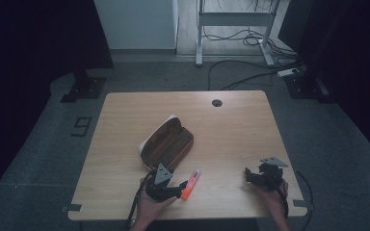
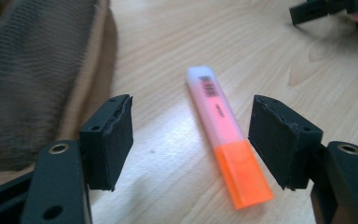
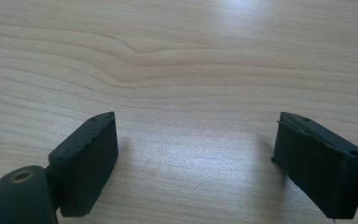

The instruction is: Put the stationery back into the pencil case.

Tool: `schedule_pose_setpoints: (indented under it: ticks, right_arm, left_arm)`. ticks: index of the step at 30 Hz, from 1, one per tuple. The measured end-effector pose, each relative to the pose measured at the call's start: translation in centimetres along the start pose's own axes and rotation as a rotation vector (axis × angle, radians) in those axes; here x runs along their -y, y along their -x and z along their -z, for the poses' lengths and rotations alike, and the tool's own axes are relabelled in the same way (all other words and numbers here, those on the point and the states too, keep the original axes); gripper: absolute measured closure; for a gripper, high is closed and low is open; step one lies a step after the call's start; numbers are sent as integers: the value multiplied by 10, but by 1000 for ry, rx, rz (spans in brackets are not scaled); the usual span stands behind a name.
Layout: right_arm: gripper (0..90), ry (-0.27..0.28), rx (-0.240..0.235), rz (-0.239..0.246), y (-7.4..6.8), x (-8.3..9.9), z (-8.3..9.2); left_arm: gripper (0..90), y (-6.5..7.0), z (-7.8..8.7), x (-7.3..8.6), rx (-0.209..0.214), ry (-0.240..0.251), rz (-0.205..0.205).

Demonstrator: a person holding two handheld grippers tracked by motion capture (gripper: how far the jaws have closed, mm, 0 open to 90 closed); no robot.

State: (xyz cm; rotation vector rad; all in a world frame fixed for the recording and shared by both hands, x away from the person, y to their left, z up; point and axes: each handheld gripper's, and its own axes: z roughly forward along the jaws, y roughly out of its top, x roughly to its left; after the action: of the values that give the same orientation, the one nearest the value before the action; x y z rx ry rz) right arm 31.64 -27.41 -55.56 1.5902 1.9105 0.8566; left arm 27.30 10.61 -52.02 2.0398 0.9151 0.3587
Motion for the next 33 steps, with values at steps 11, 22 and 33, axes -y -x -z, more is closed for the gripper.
schedule_pose_setpoints:
  ticks: [11,22,33]
  right_arm:
    - [133,0,0,0,0,0,0]
    - [133,0,0,-2,0,0,0]
    - [133,0,0,-1,0,0,0]
  left_arm:
    - [315,17,-18,4,23,-50,-28]
    - [341,21,-28,8,6,-86,-22]
    - [414,24,-34,11,-17,-118,-34]
